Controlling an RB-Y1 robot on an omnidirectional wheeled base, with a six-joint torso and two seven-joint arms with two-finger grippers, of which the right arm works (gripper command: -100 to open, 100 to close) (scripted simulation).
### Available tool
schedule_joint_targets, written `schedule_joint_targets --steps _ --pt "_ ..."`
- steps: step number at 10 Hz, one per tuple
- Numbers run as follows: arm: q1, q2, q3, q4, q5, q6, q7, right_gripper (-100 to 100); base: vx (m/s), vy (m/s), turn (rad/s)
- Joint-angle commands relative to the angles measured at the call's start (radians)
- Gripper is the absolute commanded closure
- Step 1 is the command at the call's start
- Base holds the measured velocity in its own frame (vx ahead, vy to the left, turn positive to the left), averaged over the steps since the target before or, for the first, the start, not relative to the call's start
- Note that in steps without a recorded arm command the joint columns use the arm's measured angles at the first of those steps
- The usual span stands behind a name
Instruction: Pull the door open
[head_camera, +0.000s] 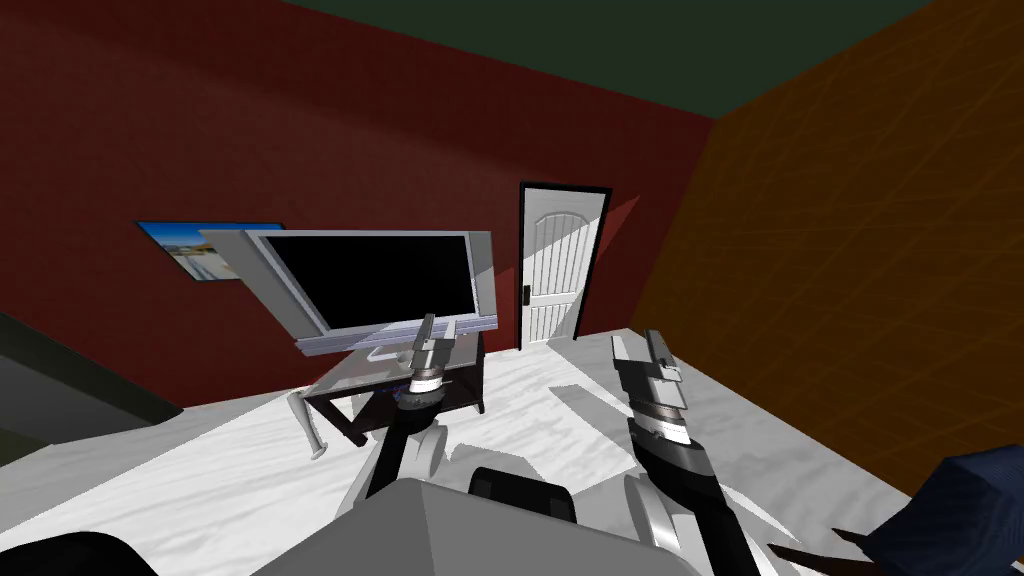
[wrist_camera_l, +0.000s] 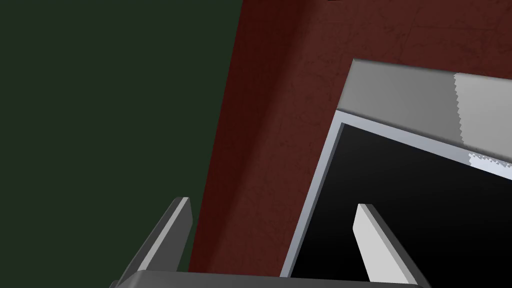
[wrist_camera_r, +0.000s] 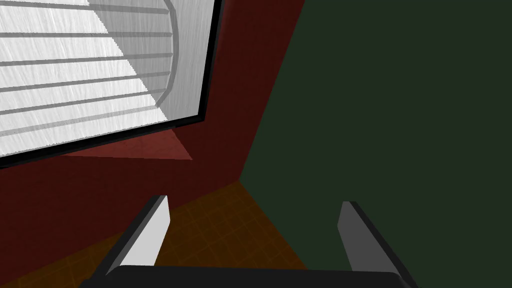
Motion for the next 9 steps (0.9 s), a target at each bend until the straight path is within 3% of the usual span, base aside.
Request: schedule_joint_targets --steps 1,9 --pt "-0.015 -0.011 -0.004 0.028 -0.034 -0.004 -0.010 -100 0.076 -0.006 0.206" --pt "-0.087 -0.049 -0.021 0.157 -0.194 -0.022 -0.055 -100 0.108 -0.051 0.161"
